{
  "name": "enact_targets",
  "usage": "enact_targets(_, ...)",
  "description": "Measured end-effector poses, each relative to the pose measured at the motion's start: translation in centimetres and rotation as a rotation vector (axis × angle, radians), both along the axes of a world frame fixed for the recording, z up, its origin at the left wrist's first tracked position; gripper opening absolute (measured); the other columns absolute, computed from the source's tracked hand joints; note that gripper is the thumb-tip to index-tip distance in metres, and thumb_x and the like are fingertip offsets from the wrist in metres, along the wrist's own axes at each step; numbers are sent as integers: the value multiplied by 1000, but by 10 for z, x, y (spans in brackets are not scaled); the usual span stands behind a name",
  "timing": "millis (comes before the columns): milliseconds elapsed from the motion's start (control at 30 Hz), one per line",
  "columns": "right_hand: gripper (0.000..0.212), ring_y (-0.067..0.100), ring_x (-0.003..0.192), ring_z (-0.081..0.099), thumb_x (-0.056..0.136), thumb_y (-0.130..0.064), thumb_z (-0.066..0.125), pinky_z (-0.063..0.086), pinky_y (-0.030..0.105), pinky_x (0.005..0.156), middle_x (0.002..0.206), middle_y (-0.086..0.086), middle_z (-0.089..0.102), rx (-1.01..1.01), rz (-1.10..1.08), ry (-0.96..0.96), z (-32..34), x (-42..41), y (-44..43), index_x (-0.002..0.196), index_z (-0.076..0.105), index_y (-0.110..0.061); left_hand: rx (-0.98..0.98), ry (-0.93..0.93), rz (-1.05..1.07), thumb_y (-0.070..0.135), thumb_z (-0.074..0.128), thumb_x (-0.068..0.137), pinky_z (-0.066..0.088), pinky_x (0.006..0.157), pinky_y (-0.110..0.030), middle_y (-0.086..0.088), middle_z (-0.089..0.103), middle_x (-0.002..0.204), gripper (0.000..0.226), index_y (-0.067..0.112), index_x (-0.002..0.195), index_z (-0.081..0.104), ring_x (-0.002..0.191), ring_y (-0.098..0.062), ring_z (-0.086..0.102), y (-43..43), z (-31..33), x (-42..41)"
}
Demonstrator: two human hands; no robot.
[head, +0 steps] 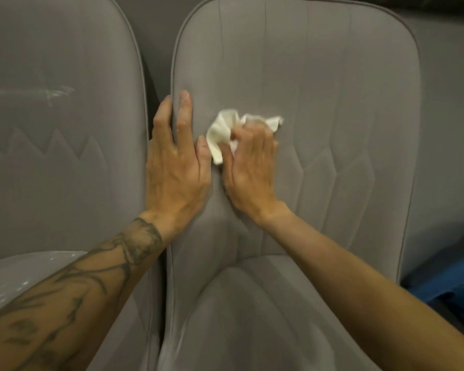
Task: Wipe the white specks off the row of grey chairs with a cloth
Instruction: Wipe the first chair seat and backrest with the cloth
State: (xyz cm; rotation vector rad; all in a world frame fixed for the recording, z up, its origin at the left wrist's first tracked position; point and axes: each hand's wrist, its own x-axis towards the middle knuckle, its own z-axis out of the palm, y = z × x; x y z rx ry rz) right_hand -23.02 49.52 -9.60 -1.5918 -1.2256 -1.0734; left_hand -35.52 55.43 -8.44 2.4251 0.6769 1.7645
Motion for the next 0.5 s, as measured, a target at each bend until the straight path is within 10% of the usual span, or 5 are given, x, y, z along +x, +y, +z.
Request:
enact_targets(233,24,31,103,53,101,-31,47,40,42,83,108,12,58,59,-127,-107,88,13,14,105,57,-10,221,232,201,35,38,108,28,118,-53,-16,38,158,61,13,163,26,139,-35,39,36,11,-50)
enact_targets(500,25,27,103,49,101,-31,45,32,35,85,110,11,54,-138,16,-148,64,-17,-1,108,56,-10,-8,181,188,49,39,106,15,128,-56,-16,11,173,79,5,165,12,160,-33,10,68,8,-57)
